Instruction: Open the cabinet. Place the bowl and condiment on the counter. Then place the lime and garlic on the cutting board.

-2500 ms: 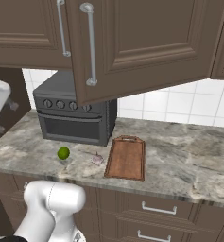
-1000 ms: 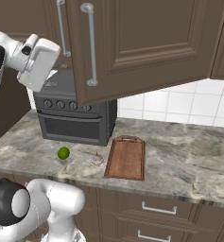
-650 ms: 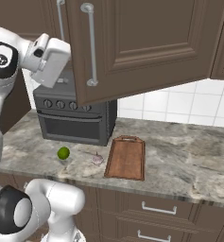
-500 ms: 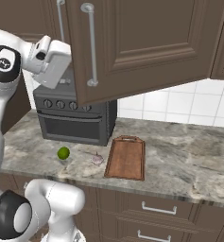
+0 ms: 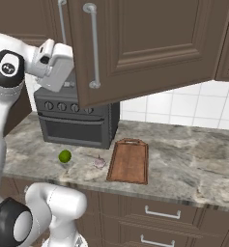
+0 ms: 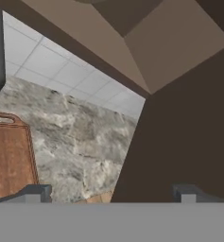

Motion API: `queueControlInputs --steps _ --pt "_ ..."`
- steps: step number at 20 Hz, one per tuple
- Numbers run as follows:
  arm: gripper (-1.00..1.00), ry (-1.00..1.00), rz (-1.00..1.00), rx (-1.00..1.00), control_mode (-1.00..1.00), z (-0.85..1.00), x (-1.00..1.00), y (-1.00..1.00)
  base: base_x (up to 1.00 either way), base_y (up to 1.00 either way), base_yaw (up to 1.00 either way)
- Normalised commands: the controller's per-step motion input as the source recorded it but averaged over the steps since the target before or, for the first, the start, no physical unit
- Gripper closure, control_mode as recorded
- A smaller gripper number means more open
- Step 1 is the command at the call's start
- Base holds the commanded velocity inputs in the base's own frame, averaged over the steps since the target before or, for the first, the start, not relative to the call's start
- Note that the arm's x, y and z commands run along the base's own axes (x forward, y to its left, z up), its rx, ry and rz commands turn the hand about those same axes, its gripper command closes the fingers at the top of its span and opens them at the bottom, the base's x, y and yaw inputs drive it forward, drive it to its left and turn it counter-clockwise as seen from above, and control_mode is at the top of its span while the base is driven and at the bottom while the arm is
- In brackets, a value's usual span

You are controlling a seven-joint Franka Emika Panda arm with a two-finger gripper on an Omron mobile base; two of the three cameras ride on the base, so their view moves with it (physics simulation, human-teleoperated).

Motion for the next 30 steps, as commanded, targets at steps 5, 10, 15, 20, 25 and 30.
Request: queueControlInputs --steps 5,10,15,20,25,30 --pt "-1.00 -0.01 -0.07 0.00 -1.00 0.00 0.18 -0.43 0.00 0.00 0.00" --pt "-1.00 -0.03 -0.12 0.01 -1.00 0.00 0.15 -0.51 0.00 0.00 0.00" --pt "-1.00 -0.05 -0.21 0.00 -1.00 0.00 0.11 -0.46 0.00 0.00 0.00" --pt "-1.00 -0.04 -0.33 -0.12 -1.00 -0.01 0.04 -0.24 0.00 0.00 0.00" --pt "-1.00 -0.05 -0.36 -0.12 -1.00 -0.04 0.03 -0.31 0.00 0.00 0.00" --pt "-1.00 -0.01 -0.30 -0.08 -1.00 -0.01 0.11 -0.54 0.00 0.00 0.00"
